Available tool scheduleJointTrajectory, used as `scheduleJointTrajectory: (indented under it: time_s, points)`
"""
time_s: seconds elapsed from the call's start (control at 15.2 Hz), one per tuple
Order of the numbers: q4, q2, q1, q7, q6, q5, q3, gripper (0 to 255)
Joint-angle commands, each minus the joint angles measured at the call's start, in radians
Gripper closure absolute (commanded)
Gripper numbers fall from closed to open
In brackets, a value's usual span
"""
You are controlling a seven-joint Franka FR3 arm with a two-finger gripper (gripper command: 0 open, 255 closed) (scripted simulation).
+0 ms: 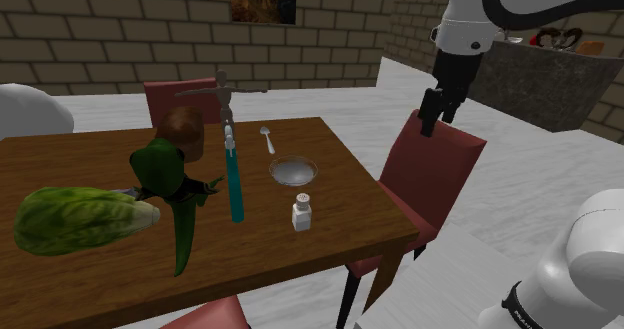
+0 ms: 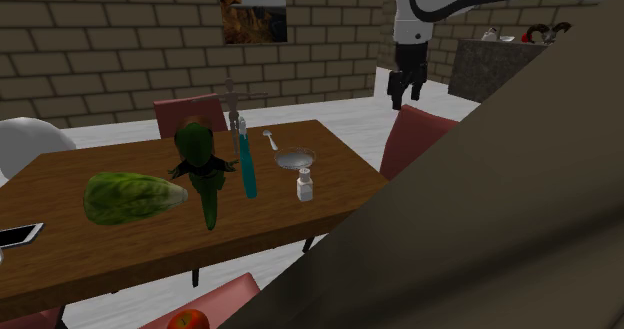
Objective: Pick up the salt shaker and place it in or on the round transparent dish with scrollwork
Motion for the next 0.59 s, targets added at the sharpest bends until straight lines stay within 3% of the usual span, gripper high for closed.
scheduleJointTrajectory:
  time_s: [0.0,0.53]
  points:
    - [0.000,0.000,0.000,0.000,0.000,0.000,0.000,0]
    - [-0.010,0.164,0.045,0.173,0.180,0.098,0.125,0]
